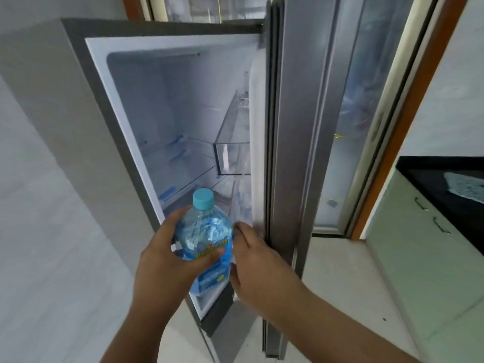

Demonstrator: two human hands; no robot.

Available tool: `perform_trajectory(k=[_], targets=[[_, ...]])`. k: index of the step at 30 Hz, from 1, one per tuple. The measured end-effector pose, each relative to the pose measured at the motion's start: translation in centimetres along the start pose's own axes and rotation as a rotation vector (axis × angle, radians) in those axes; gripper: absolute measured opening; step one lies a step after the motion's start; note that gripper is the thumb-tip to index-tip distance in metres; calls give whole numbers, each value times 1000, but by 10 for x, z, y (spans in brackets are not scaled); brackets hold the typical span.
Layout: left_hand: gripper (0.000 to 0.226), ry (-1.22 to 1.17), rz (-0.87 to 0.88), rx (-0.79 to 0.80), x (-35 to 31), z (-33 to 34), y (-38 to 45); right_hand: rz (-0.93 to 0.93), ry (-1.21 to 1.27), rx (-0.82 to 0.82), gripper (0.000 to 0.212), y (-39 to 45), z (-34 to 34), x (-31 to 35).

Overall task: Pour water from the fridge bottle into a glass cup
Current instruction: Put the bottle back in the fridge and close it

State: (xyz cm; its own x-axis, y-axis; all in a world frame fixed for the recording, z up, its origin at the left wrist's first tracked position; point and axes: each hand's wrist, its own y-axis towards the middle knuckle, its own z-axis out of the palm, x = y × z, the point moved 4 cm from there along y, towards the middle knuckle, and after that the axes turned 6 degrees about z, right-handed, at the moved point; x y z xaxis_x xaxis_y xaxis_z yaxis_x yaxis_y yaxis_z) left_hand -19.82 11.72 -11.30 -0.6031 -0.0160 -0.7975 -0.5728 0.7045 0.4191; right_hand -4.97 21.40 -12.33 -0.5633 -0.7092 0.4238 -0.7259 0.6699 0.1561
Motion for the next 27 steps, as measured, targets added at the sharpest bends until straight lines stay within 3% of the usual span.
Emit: perform_trajectory(k=[3, 14, 21, 27], targets=[[92, 17, 31, 45, -9, 18, 10, 64, 68, 32, 78, -5, -10, -14], [80, -39, 66, 163, -55, 117, 16, 233, -343, -202, 47, -28, -71, -158], [81, -75, 20, 211, -91, 182, 27, 401, -130, -300, 29, -5, -114, -302], [82, -90, -3, 182, -127, 233, 42, 450, -40, -278, 53, 16, -146, -386]])
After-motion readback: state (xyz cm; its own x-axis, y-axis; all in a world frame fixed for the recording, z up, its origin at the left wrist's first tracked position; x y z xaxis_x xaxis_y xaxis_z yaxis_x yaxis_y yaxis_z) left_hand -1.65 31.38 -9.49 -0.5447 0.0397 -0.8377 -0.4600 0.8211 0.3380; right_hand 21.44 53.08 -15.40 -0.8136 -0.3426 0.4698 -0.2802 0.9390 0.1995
